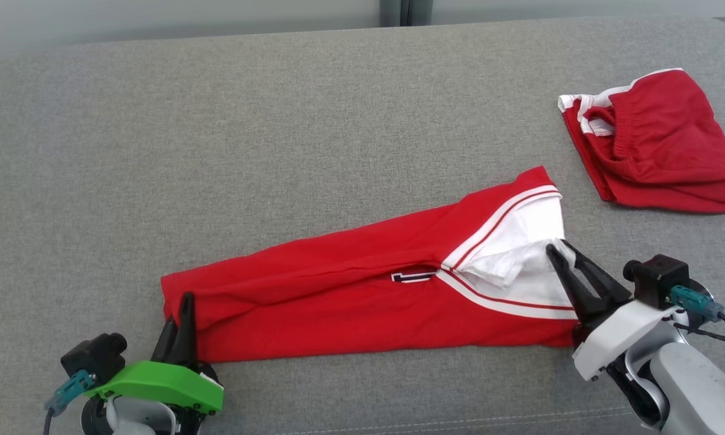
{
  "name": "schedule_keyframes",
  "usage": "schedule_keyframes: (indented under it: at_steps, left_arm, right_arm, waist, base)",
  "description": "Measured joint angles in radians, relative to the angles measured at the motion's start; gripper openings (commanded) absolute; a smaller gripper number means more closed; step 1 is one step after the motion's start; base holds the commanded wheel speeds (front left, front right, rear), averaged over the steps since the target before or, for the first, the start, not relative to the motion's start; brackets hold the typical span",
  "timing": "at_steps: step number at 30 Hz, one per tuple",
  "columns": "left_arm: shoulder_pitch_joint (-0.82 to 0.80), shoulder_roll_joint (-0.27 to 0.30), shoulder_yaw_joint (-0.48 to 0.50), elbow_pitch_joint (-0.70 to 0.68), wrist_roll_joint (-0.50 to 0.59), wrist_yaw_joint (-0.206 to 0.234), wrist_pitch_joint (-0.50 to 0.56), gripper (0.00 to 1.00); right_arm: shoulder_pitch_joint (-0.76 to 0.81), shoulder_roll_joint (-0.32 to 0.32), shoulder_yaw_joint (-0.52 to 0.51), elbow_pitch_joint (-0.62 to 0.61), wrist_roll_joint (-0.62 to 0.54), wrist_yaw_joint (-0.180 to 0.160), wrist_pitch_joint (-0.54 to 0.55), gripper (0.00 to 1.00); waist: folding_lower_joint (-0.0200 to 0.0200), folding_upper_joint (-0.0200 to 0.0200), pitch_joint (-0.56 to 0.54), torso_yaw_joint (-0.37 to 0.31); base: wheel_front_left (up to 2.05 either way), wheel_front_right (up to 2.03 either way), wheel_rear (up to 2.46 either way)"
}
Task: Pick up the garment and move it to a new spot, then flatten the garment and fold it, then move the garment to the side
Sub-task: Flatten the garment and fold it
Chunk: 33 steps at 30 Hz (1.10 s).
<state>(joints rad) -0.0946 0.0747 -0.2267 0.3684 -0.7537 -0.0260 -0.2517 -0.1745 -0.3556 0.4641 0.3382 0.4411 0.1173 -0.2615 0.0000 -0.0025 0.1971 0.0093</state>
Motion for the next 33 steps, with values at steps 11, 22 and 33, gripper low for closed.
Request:
schedule_keyframes:
  at_steps: [11,22,33]
  left_arm:
    - [0.162,0.006,0.018,-0.072,-0.038,-0.009,0.000,1.00]
    - [0.160,0.031,0.128,-0.249,0.014,-0.001,0.000,1.00]
    - [0.126,0.000,0.024,-0.322,0.074,-0.008,0.000,1.00]
  right_arm:
    - [0.171,-0.037,-0.076,-0.006,-0.036,0.005,0.000,1.00]
    - [0.194,-0.022,-0.204,-0.035,0.039,-0.003,0.003,1.00]
    - [0.056,-0.022,-0.127,0.085,0.105,0.006,0.128,1.00]
  waist:
    - [0.0000,0.0000,-0.001,0.008]
    - [0.0000,0.0000,-0.048,0.022]
    - [0.0000,0.0000,-0.101,0.059]
  base:
    - [0.00,0.00,0.00]
    - [0.00,0.00,0.00]
    - [0.00,0.00,0.00]
